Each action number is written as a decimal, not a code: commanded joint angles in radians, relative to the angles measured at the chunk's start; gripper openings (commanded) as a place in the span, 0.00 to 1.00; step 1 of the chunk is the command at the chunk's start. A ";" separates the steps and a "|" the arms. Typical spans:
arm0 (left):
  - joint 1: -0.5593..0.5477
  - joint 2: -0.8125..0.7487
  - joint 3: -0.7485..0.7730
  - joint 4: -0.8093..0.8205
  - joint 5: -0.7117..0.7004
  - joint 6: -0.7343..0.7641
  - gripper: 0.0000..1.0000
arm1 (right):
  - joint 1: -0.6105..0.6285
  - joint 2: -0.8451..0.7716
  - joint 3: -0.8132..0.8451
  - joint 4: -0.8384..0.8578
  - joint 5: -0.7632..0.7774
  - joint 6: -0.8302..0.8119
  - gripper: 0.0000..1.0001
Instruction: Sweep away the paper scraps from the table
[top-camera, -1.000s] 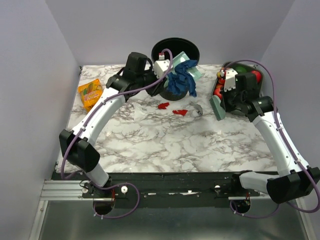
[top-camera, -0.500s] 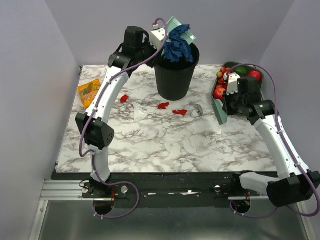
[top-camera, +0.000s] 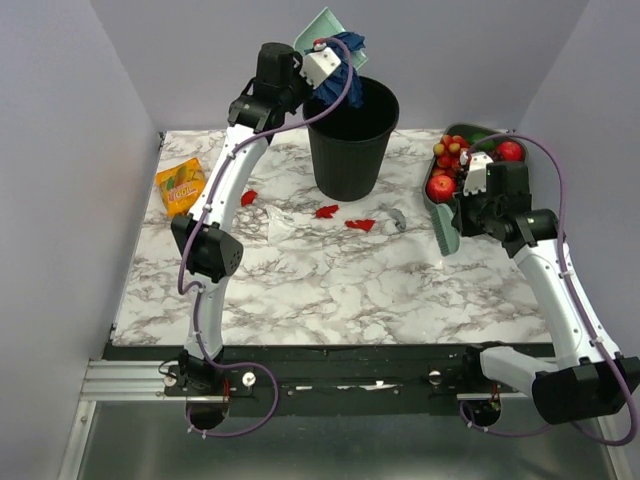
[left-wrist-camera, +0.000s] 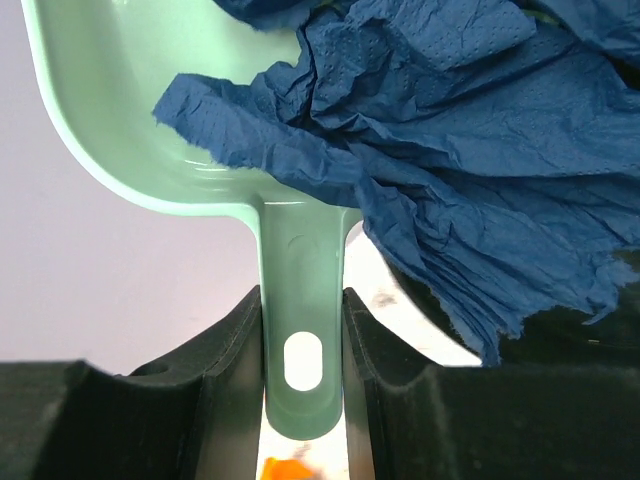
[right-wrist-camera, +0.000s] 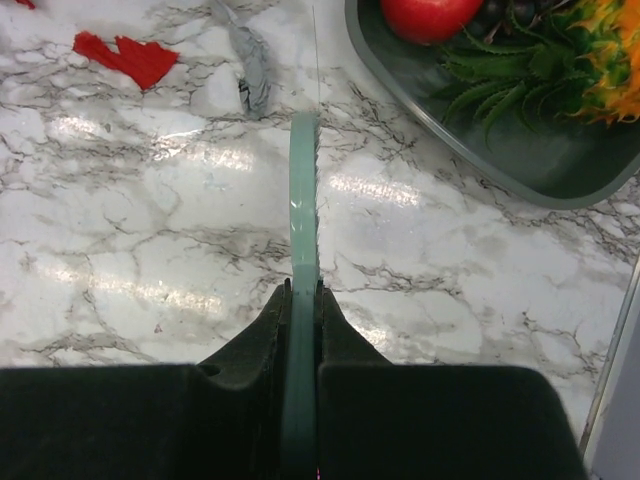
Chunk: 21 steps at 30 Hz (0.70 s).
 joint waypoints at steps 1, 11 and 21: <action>-0.022 -0.006 -0.006 0.118 -0.165 0.265 0.00 | -0.017 -0.020 -0.022 0.014 -0.041 0.023 0.01; -0.071 -0.038 -0.147 0.291 -0.258 0.601 0.00 | -0.062 -0.021 -0.023 0.014 -0.082 0.053 0.01; -0.105 -0.073 -0.217 0.523 -0.326 0.774 0.00 | -0.072 -0.043 -0.040 0.013 -0.116 0.035 0.01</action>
